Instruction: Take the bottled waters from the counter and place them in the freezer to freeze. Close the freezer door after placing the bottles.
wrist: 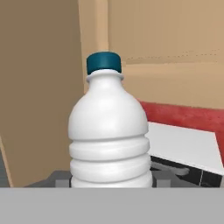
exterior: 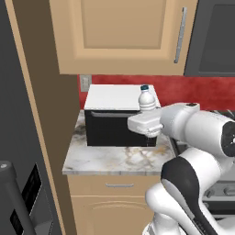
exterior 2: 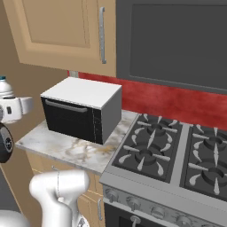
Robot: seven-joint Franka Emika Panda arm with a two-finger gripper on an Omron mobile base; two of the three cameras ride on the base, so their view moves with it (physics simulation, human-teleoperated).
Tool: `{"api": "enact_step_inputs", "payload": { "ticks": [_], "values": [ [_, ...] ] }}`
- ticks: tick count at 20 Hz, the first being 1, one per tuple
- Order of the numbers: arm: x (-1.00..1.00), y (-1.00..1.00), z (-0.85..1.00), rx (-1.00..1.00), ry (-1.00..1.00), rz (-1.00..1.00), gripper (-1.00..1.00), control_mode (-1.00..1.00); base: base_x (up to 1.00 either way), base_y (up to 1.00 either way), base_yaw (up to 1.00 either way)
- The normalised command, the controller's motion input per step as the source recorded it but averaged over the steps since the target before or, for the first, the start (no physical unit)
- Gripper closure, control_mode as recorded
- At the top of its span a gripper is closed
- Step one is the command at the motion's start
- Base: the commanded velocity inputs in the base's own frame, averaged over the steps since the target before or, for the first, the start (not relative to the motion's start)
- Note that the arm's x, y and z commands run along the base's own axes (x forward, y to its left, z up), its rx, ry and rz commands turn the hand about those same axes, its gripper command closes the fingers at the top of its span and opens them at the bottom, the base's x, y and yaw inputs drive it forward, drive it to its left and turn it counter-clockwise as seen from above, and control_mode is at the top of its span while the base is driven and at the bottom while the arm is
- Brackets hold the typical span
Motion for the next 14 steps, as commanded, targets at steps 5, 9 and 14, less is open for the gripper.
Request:
{"api": "enact_step_inputs", "payload": {
  "ticks": [5, 9, 14],
  "values": [
    [0.0, -0.3, -0.25, 0.0, -0.29, 0.11, 1.0, -1.0, 0.0, 0.0, 0.0],
    [0.0, -0.26, -0.16, 0.03, -0.2, 0.08, 1.0, -1.0, 0.0, 0.0, 0.0],
    [-0.11, -0.3, -0.04, 0.09, -0.12, 0.05, 1.0, -1.0, 0.0, 0.0, 0.0]
  ]
}}
